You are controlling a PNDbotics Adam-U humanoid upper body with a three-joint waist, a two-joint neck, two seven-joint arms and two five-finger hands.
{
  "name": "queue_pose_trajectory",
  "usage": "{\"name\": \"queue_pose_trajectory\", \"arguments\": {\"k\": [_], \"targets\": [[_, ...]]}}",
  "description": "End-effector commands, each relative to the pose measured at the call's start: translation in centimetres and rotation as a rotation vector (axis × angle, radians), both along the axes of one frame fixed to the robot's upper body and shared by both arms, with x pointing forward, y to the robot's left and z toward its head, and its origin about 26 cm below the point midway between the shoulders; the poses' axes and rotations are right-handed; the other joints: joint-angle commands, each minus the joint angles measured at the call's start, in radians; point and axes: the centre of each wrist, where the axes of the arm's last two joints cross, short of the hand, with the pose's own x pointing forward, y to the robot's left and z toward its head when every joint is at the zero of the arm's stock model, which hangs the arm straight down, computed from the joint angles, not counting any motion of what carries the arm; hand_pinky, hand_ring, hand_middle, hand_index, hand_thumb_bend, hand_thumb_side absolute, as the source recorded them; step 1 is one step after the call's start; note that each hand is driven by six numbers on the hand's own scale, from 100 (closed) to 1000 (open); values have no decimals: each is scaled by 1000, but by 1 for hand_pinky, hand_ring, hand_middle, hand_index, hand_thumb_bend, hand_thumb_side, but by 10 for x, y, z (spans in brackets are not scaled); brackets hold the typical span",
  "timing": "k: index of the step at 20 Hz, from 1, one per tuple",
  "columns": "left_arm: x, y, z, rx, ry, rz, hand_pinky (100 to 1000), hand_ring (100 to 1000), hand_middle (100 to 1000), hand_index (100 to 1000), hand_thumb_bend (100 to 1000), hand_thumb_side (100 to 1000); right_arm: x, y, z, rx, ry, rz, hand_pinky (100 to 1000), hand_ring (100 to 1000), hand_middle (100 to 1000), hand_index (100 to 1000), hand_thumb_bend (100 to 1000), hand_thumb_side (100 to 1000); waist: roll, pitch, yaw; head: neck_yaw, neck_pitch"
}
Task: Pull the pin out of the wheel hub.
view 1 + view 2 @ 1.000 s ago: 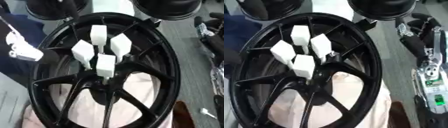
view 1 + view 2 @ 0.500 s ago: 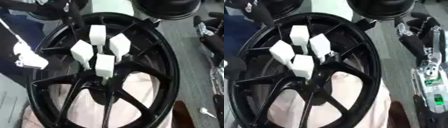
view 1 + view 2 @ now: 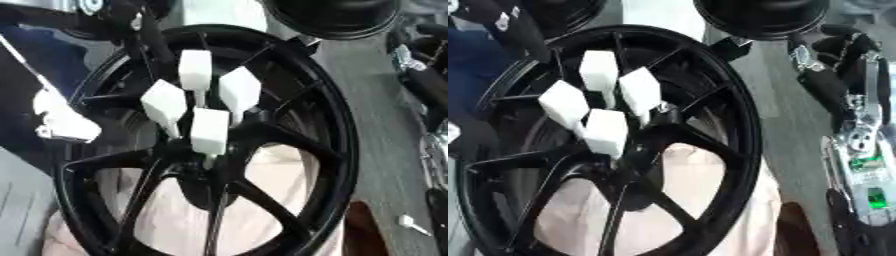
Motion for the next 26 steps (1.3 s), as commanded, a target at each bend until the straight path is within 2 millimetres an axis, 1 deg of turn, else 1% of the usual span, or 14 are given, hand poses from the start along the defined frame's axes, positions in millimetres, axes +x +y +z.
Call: {"name": "queue_pose_trajectory", "arguments": {"k": [1, 5, 9, 10, 13, 20, 26], "targets": [[-10, 4, 8, -17, -97, 15, 794, 783, 804, 859, 449, 287, -2, 0, 9, -24, -26, 13, 801, 726, 524, 689, 452, 258, -2, -19, -2, -1, 0], [-7, 1, 3, -2, -148, 24, 794, 783, 804, 859, 449, 287, -2, 0, 9, -24, -26, 14, 801, 726, 524, 689, 452, 258, -2, -19, -3, 0, 0], [-5, 1, 2, 2, -158, 24, 794, 783, 804, 859, 449, 287, -2, 0, 9, -24, -26, 14, 801, 726, 524, 689, 452, 258, -2, -19, -3, 0, 0], [-3, 0, 1, 2, -154, 28, 795, 784, 803, 853, 360, 212, -2, 1, 10, -24, -26, 17, 802, 726, 525, 689, 450, 259, -3, -17, -5, 2, -1], [7, -5, -7, -3, -137, 59, 780, 763, 781, 837, 322, 180, -2, 3, 10, -24, -28, 26, 802, 727, 525, 690, 450, 259, -6, -14, -12, 8, -1], [23, -8, -16, -21, -118, 80, 774, 750, 764, 825, 299, 152, -1, 5, 11, -19, -31, 31, 802, 727, 525, 690, 449, 261, -13, -6, -16, 18, -2], [27, -8, -17, -24, -118, 80, 774, 750, 764, 825, 299, 152, -1, 5, 11, -18, -31, 31, 802, 727, 525, 690, 449, 261, -14, -6, -16, 18, -1]]}}
